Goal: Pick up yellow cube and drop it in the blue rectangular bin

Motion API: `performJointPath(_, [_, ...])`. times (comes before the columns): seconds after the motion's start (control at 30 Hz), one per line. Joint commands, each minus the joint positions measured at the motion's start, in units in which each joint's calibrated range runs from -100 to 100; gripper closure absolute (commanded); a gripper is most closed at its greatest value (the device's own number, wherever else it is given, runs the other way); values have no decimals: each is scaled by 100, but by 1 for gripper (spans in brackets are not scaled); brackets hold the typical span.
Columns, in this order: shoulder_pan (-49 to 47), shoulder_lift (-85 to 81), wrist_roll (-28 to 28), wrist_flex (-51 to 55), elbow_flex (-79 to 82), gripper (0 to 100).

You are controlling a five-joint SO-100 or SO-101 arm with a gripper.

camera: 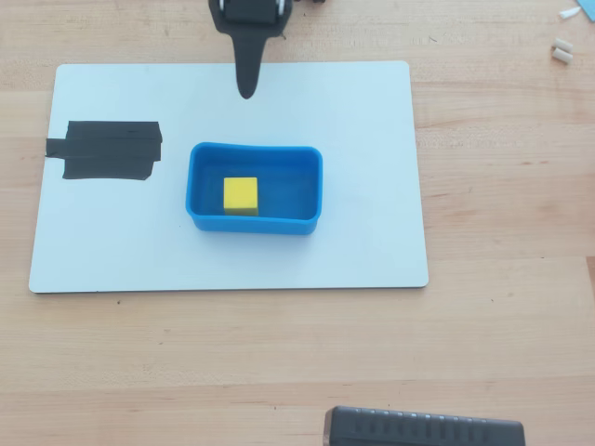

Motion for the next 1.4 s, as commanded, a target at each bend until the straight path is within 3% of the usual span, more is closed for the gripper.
performJointPath(0.0, [-14, -1416, -10, -512, 1261, 100])
performJointPath(0.37, [-305, -4510, 39, -429, 3707, 100])
performJointPath(1.37, [-305, -4537, 29, -495, 4088, 100])
